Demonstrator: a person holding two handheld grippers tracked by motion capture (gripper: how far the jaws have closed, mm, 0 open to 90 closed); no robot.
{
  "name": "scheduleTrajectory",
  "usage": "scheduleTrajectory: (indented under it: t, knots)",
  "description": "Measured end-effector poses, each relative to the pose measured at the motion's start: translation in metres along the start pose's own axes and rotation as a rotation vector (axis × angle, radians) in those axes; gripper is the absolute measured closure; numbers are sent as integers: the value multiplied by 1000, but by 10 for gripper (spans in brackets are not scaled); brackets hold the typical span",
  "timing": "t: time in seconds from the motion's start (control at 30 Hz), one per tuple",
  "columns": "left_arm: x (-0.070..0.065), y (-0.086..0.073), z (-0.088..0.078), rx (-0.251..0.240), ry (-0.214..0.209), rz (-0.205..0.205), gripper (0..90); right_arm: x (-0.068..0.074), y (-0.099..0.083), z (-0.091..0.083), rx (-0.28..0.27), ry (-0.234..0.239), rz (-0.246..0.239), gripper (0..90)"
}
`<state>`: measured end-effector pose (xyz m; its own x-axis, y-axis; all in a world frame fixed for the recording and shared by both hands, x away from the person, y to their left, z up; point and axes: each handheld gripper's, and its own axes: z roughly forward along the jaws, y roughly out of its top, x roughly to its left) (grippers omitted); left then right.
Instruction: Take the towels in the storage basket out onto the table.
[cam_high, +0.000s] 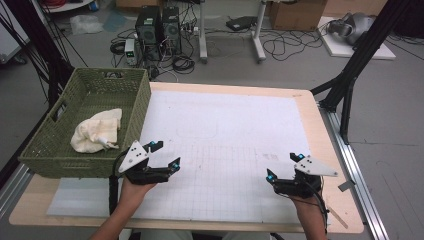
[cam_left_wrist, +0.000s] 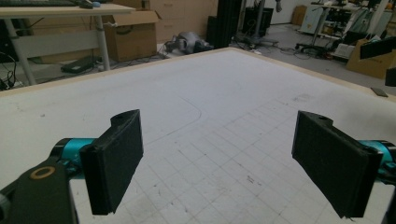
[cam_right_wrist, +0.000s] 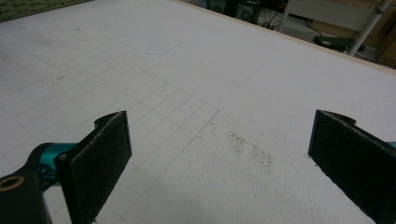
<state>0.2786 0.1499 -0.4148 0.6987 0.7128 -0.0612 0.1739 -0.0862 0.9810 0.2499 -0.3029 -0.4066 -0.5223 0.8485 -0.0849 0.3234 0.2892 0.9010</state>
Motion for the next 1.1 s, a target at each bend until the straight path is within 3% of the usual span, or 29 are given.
scheduleTrajectory:
  t: [0.17,0.5,0.7,0.9,1.1]
  knots:
    - [-1,0,1,2,-2,-6,169,-1,-1,0,2,4,2,53]
    - [-1,0,2,11,-9,-15,178,-2,-2,-2,8,14,52,53]
    - [-3,-1,-3,13,-12,0,191,2,-4,-5,14,8,58,53]
    - [-3,1,-5,5,-14,-3,188,7,-3,-2,27,-2,24,53]
    - [-1,5,-6,-3,-18,-18,187,6,-4,2,26,7,24,53]
